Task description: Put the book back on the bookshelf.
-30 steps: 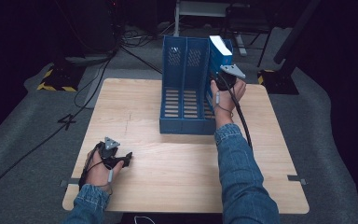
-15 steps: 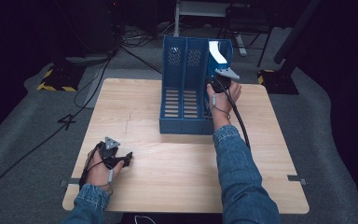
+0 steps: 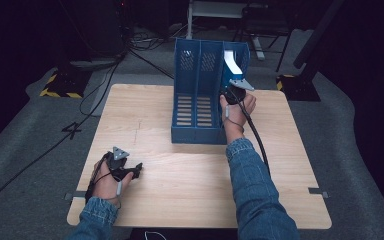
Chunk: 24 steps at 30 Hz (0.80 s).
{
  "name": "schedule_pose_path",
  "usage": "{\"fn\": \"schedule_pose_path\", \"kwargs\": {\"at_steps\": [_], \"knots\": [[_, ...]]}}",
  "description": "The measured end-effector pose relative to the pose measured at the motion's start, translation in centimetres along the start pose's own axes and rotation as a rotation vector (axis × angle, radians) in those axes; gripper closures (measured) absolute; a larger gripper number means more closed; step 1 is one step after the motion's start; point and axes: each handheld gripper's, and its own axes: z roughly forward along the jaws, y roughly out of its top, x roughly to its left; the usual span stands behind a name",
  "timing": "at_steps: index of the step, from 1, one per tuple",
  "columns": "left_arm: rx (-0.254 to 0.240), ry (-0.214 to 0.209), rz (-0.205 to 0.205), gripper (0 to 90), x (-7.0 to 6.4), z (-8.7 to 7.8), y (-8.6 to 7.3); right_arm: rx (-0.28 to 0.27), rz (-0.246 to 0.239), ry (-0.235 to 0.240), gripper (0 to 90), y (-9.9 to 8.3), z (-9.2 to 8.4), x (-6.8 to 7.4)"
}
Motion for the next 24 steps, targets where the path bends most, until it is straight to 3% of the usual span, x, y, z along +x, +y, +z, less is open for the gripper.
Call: {"fn": "schedule_pose_path", "kwargs": {"at_steps": [6,16,21,24], "knots": [[-0.001,0.0,0.0,23.7,0.0,0.0,0.0,-0.022,0.011,-0.036,60.7,-0.4,0.4,0.6],[-0.002,-0.003,0.0,23.7,-0.1,0.1,0.1,-0.048,0.007,-0.036,59.6,-1.0,0.0,0.4],[-0.002,-0.001,-0.004,23.7,-0.1,0.1,0.1,-0.075,-0.013,-0.042,54.3,-0.9,-0.4,0.3],[-0.002,0.002,-0.002,23.7,-0.1,0.1,0.1,-0.098,-0.008,-0.016,49.3,0.0,-1.3,0.3]]}}
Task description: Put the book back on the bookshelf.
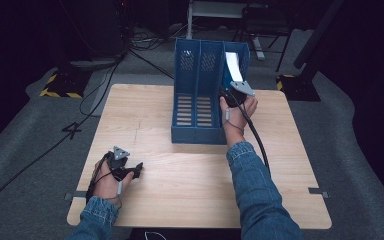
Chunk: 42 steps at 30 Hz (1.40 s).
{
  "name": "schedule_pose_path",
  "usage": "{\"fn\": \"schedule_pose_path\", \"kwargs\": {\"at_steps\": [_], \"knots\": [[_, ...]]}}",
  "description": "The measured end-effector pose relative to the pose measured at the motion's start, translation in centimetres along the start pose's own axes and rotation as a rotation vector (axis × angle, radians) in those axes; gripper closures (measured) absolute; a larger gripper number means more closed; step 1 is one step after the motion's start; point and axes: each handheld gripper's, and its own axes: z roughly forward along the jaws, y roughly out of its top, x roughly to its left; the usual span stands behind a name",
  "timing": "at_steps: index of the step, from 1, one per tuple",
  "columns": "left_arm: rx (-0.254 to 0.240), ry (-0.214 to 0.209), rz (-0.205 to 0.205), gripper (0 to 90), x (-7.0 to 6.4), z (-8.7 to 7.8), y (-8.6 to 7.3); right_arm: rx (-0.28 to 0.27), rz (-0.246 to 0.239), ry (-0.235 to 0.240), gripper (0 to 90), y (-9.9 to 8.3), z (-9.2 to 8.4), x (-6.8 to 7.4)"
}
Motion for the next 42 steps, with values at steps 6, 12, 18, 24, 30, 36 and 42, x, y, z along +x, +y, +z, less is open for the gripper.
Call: {"fn": "schedule_pose_path", "kwargs": {"at_steps": [6,12,18,24,30,36,42], "knots": [[0.002,-0.002,0.0,23.7,0.0,0.0,0.0,0.026,0.018,0.037,42.3,1.4,-1.5,0.2],[-0.001,-0.002,0.001,23.7,0.0,0.1,0.1,0.041,0.0,0.051,40.7,2.6,-3.4,0.2],[-0.002,-0.002,-0.003,23.6,-0.1,0.1,0.1,0.046,-0.004,0.077,39.5,3.8,-6.0,0.1],[-0.002,-0.004,-0.004,23.6,-0.1,0.1,0.1,0.082,-0.046,0.115,38.1,4.5,-8.5,0.0],[-0.001,-0.01,0.004,23.7,0.1,0.1,0.1,0.079,-0.068,0.155,37.7,4.7,-11.9,-1.1],[-0.001,-0.008,0.002,23.6,0.1,0.1,0.1,0.105,-0.074,0.201,36.5,4.6,-14.7,-2.6],[-0.003,-0.007,-0.001,23.6,0.1,0.1,0.1,0.137,-0.091,0.209,35.8,3.7,-16.7,-4.3]]}}
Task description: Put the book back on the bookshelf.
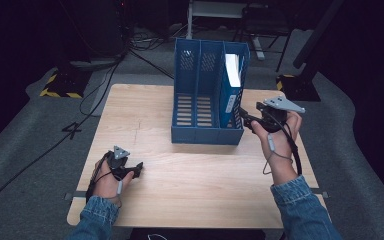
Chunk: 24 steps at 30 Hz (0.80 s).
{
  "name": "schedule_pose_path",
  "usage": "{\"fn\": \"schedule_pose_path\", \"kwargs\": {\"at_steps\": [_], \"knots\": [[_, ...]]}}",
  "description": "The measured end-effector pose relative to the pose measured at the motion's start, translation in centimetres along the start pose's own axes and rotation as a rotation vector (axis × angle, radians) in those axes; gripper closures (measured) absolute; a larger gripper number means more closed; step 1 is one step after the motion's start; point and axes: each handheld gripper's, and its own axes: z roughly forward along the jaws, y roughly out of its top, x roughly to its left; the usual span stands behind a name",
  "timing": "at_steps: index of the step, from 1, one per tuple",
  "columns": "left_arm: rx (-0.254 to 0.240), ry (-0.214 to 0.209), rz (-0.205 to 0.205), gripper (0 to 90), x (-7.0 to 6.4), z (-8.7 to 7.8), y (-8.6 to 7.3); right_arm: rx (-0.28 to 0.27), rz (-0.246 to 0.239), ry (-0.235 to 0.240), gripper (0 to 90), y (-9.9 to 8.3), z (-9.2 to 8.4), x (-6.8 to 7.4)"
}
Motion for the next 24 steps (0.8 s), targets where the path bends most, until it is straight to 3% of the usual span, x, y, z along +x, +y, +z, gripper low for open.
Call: {"fn": "schedule_pose_path", "kwargs": {"at_steps": [3,6,11,20,22,24], "knots": [[0.0,-0.003,0.0,23.6,0.0,0.0,0.0,0.042,-0.008,0.018,34.3,-1.1,-0.9,-0.8],[0.002,-0.002,0.0,23.6,0.1,0.0,0.0,0.072,-0.035,0.006,34.3,-2.0,-1.5,-1.4],[0.004,-0.004,0.001,23.5,0.2,0.0,0.1,0.092,0.006,0.031,33.4,-4.0,-3.0,-2.9],[0.003,-0.002,0.005,23.5,0.3,0.0,0.0,0.125,0.098,0.038,32.9,-9.7,-5.1,-7.2],[0.002,-0.003,0.006,23.4,0.3,0.0,0.0,0.191,0.08,0.036,33.0,-10.7,-5.0,-8.2],[0.003,-0.002,0.006,23.4,0.3,0.0,0.1,0.205,0.066,0.01,33.0,-11.5,-5.1,-8.9]]}}
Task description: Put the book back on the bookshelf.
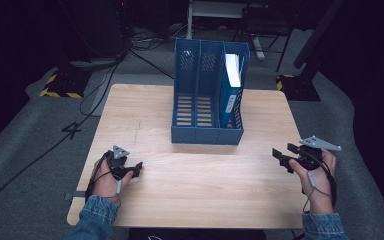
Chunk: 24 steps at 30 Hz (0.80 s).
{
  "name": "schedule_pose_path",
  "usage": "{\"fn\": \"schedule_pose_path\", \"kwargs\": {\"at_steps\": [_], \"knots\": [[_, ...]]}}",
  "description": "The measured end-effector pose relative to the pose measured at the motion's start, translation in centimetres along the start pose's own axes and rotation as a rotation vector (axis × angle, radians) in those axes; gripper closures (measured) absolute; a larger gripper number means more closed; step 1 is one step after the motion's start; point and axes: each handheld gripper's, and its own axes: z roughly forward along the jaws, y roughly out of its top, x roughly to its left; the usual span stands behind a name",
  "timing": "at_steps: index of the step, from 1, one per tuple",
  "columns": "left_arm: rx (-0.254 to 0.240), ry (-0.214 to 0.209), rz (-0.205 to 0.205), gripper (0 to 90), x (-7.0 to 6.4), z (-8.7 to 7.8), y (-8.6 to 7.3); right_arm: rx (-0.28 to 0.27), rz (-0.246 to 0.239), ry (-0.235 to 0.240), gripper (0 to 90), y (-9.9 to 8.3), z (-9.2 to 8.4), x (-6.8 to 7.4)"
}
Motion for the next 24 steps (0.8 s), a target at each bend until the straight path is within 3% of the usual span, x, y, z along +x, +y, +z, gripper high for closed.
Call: {"fn": "schedule_pose_path", "kwargs": {"at_steps": [5,9,18,24], "knots": [[-0.001,-0.002,-0.001,23.3,0.0,0.0,0.0,0.083,0.026,-0.006,32.8,-2.2,1.2,-1.5],[0.001,-0.002,0.0,23.3,0.0,0.0,0.0,0.125,0.013,-0.002,32.8,-3.3,2.1,-2.1],[0.001,-0.003,0.001,23.2,0.0,0.1,0.0,0.193,-0.007,0.028,31.7,-4.9,3.2,-2.1],[0.0,-0.004,0.0,23.2,0.0,0.1,0.0,0.203,-0.036,0.052,30.7,-5.7,3.8,-1.4]]}}
